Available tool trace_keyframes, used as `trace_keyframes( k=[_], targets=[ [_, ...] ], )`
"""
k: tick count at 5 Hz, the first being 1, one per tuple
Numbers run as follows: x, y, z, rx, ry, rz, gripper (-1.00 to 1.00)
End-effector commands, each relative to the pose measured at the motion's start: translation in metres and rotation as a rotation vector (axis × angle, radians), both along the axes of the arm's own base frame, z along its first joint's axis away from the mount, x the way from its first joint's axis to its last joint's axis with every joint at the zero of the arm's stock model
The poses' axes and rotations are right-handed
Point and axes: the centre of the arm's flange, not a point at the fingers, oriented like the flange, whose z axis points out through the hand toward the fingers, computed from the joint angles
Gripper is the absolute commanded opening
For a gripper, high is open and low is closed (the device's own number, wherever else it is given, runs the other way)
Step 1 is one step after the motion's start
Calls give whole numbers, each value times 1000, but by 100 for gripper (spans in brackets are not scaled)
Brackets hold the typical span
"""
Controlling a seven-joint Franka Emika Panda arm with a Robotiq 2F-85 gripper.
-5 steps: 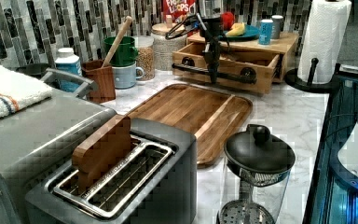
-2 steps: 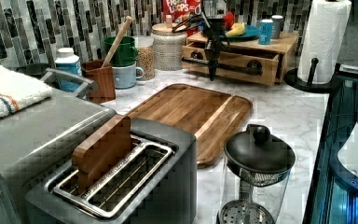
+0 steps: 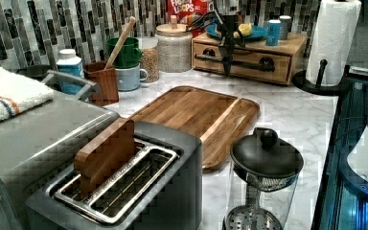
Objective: Close the drawer.
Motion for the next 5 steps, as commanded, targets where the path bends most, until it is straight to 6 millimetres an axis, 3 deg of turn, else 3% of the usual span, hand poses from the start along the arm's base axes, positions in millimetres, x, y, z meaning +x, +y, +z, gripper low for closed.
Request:
trace_keyframes(
  k=[1, 5],
  targets=[
    [-1, -127, 72, -191, -229, -68, -100],
    [2, -120, 74, -173, -180, -133, -100]
  ],
)
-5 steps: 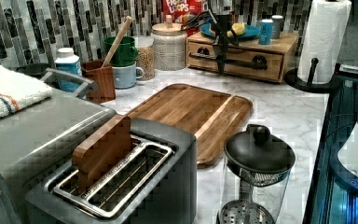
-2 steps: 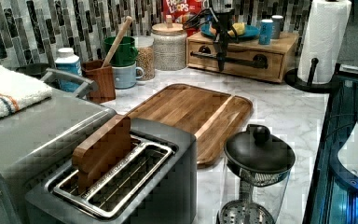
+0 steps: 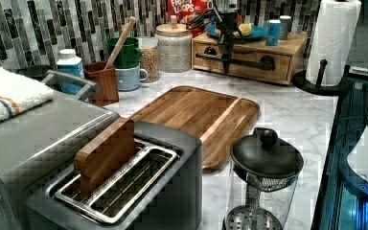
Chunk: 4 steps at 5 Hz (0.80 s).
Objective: Close the drawer.
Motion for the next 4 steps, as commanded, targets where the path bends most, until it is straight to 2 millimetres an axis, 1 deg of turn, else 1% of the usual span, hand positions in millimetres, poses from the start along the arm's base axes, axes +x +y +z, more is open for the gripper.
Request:
trace_keyframes(
  k=[1, 4],
  targets=[
    [-9, -111, 73, -183, -169, -137, -100],
    [-9, -111, 73, -183, -169, -136, -100]
  ],
)
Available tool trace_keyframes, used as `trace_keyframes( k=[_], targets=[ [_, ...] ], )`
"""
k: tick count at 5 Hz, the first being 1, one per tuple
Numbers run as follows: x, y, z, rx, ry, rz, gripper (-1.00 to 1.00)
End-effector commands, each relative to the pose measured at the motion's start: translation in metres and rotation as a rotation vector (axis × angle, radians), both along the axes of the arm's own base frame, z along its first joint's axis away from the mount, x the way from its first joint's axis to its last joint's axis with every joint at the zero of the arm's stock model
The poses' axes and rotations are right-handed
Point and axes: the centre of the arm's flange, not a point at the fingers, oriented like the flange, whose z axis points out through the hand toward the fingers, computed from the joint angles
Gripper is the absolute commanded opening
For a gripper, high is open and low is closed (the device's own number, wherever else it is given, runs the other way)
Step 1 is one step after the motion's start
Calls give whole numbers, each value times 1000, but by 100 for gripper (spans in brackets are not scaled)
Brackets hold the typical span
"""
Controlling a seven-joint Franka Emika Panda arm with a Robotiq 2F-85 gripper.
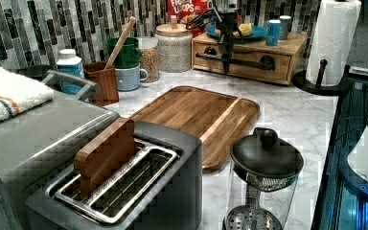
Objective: Close the drawer.
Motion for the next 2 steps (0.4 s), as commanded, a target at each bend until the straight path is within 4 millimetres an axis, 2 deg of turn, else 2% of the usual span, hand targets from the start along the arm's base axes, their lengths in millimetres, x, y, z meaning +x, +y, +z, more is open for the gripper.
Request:
trace_keyframes(
  k=[1, 2],
  targets=[
    [-10, -111, 73, -180, -172, -136, -100],
    [-10, -111, 73, -180, -172, -136, -100]
  ],
)
